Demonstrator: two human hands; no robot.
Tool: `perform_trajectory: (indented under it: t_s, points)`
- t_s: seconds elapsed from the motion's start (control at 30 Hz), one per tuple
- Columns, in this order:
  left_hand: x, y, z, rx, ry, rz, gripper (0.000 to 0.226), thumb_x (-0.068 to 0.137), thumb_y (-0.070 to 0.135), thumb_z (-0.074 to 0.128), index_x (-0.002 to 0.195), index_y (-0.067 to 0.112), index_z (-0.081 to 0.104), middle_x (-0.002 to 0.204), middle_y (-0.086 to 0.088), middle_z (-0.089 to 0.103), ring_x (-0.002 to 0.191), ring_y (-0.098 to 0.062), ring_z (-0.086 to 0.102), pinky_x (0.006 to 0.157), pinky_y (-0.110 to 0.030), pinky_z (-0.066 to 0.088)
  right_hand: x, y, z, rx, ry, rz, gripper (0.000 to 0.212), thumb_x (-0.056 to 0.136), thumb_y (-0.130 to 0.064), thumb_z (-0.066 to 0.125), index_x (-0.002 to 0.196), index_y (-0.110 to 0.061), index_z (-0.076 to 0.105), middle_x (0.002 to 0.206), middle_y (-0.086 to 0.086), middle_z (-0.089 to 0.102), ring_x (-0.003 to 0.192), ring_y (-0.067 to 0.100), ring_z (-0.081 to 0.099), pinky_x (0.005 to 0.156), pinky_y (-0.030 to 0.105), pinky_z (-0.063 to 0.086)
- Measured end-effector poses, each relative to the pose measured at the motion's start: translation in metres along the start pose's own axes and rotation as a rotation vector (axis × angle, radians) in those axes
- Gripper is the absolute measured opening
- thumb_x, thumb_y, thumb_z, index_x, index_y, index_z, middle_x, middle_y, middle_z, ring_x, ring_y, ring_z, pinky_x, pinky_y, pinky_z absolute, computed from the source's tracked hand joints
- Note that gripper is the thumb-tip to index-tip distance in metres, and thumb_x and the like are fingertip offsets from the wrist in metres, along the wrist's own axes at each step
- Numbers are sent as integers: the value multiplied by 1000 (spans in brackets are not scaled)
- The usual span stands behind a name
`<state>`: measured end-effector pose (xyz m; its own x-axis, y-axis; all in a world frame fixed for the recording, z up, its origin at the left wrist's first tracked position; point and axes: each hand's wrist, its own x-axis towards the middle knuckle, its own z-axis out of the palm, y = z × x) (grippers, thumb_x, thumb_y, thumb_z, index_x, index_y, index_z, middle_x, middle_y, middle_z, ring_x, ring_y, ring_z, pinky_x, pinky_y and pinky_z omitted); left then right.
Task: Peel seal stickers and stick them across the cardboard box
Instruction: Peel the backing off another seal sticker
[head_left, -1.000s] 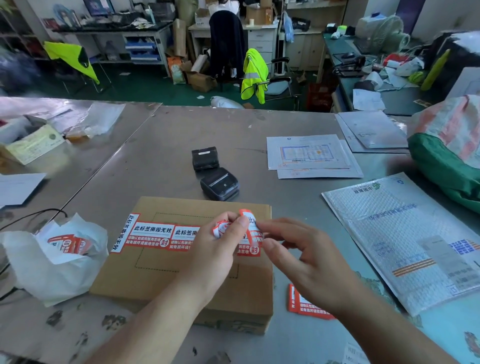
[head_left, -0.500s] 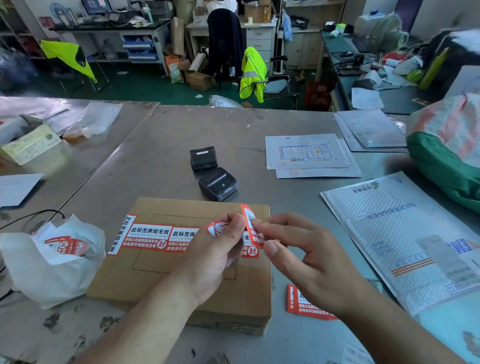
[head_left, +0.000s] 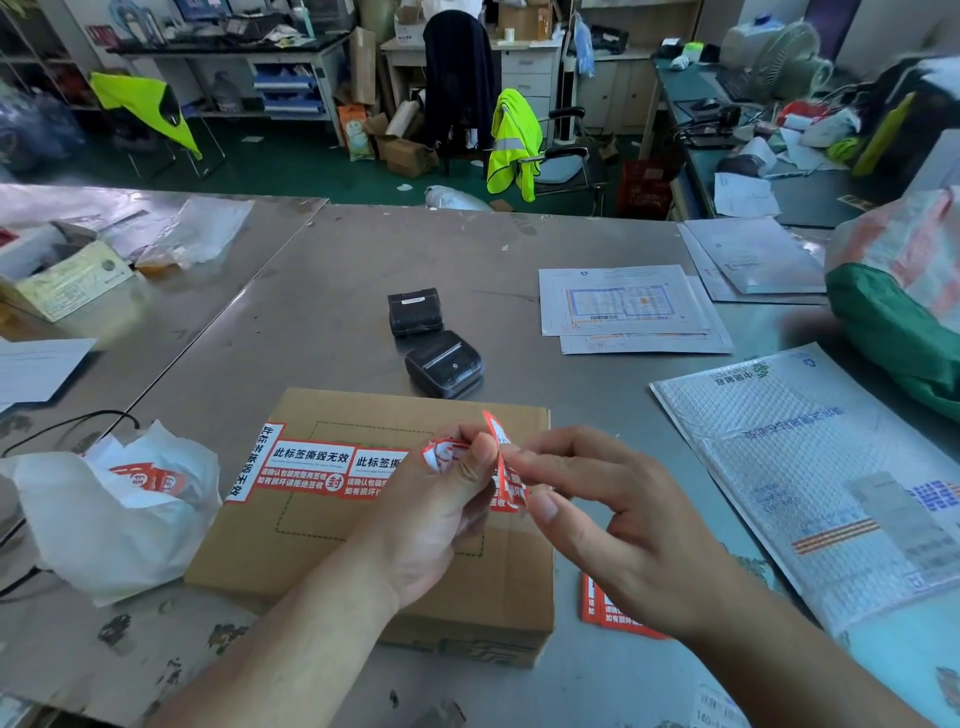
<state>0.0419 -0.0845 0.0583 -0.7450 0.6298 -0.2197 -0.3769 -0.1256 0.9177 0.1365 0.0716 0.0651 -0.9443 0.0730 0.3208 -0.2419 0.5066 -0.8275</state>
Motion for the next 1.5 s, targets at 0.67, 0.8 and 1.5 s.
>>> perform_trajectory:
  t_s: [0.67,0.8,1.5]
  points:
    - [-16,5,-3,-41,-55,31,33,72,25,75,94,5,61,56,5,65,43,-1,57,45,-13,40,-4,2,0,52,25,72,38,96,-44,47,115,-26,76,112,-15,69,111,6,65,86,22,52]
    - [-15,4,-5,-39,-32,33,24,76,16,73,93,4,62,59,2,67,46,-3,60,46,-13,43,-5,1,0,49,21,77,38,97,-45,46,114,-28,76,112,-15,69,111,8,65,86,23,53]
    - [-11,-1,2,95,-54,112,19,81,21,61,92,5,62,62,6,66,51,-1,59,50,-11,43,-5,6,-1,31,34,127,31,98,-48,41,108,-45,71,106,-21,70,103,4,66,80,21,53]
